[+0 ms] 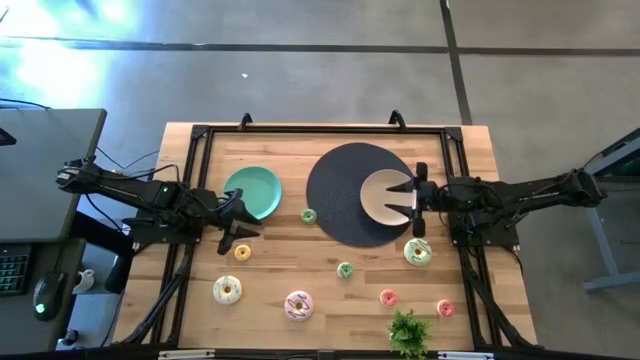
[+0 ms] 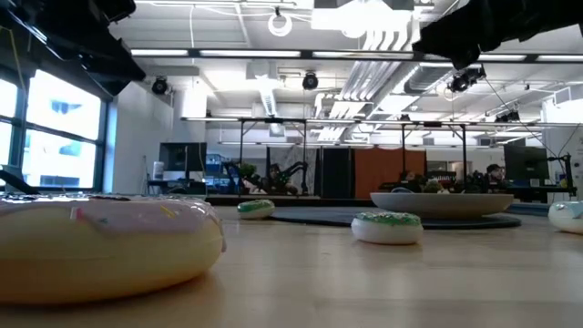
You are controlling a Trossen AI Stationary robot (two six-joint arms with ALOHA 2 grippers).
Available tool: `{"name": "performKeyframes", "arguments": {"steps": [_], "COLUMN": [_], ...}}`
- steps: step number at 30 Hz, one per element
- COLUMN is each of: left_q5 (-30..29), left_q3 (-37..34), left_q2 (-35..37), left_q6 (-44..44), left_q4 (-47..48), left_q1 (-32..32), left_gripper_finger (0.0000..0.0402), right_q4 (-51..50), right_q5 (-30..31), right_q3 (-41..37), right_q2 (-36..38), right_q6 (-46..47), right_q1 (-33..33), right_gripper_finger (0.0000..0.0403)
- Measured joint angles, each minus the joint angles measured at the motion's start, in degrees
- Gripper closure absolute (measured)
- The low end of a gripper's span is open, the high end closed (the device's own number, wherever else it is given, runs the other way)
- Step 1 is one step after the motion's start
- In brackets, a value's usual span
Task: Pick & Place donuts
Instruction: Put the small yellow donut onto the blue plate
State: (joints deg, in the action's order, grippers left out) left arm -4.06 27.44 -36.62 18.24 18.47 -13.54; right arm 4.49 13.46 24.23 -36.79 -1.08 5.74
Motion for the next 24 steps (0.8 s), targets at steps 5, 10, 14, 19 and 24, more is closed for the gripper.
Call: {"name": "performKeyframes", "arguments": {"steps": [5,10,14,19,24], "left_q5": [-2.60,-2.21,0.73,5.39,6.08], "left_q3": [0.00,0.00,0.00,0.02,0.02], "left_q2": [0.00,-0.02,-0.02,-0.02,-1.14], "left_q6": [6.18,15.68,19.74,21.10,18.10], "left_q4": [3.49,9.06,9.18,9.29,9.80], "left_q1": [0.00,0.01,0.01,0.02,0.00], "left_gripper_finger": [0.0245,0.0245,0.0245,0.0245,0.0245], "right_q4": [6.06,11.35,13.39,13.76,13.12], "right_q5": [0.04,5.21,15.04,25.82,28.51], "right_q3": [0.00,0.00,0.00,0.00,0.00], "right_q2": [0.00,0.08,0.13,0.13,0.01], "right_q6": [-0.32,-5.52,-12.18,-9.65,-1.58], "right_q1": [-0.02,-0.11,-0.11,-0.11,-0.14], "right_gripper_finger": [0.0206,0.0206,0.0206,0.0206,0.0206]}}
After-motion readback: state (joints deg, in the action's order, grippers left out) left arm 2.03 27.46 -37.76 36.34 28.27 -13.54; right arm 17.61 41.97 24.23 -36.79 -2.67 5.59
